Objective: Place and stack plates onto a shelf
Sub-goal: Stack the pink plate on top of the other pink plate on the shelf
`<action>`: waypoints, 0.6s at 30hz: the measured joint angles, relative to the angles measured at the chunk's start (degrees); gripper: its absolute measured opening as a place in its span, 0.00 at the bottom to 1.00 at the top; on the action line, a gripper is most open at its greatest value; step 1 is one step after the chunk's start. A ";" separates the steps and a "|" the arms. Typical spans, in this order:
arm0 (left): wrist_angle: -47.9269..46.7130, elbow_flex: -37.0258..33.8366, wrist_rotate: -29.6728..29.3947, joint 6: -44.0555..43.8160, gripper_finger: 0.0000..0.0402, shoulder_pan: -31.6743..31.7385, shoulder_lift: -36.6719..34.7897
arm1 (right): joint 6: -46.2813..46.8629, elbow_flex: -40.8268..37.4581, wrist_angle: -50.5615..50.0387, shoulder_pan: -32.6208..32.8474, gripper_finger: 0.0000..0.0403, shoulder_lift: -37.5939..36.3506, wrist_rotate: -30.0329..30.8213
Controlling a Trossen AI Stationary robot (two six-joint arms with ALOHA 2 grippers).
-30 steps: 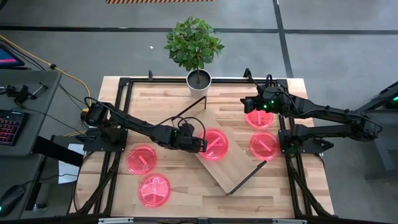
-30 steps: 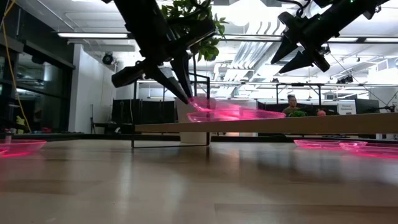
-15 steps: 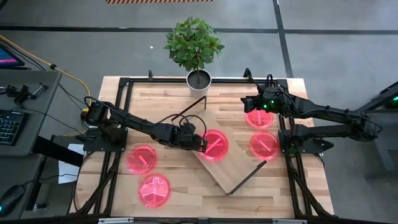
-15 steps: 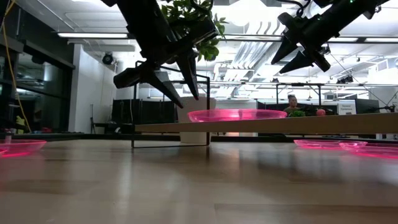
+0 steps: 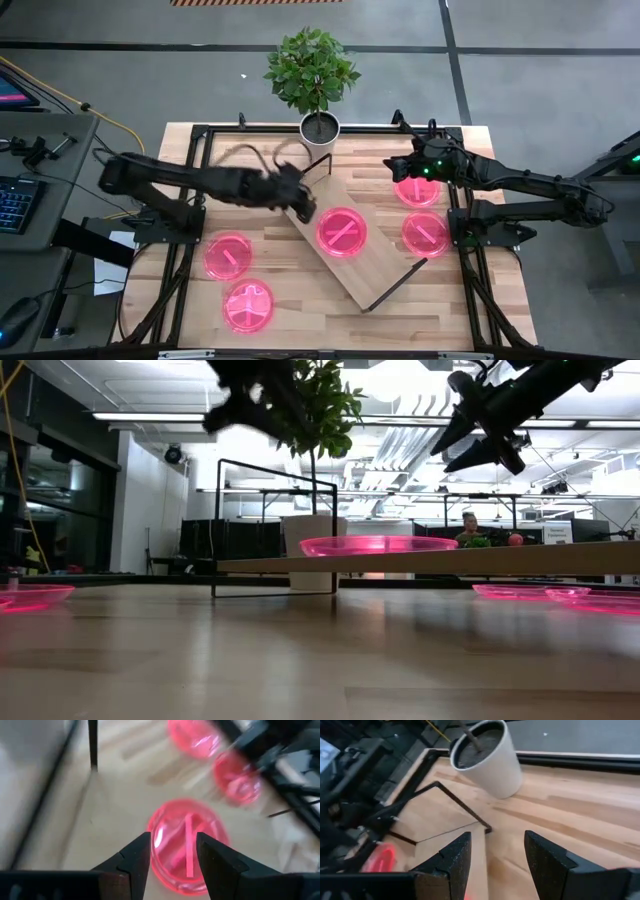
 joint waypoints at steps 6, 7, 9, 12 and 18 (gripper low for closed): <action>0.27 0.05 -0.05 12.10 0.37 2.90 -10.09 | 2.74 0.00 2.33 0.00 0.42 -0.02 -2.83; 0.53 0.05 -0.03 13.62 0.37 3.25 -11.25 | 3.07 0.00 2.59 0.00 0.42 -0.02 -3.04; 0.59 0.05 0.08 17.02 0.37 3.78 -13.18 | 4.21 0.00 3.16 0.00 0.42 -0.02 -3.32; 2.22 0.05 1.90 21.32 0.36 4.28 -15.11 | 5.61 0.00 3.69 0.00 0.42 -0.01 -3.51; 3.04 0.02 3.43 28.90 0.36 4.59 -15.79 | 7.69 0.00 3.92 0.01 0.42 0.00 -4.73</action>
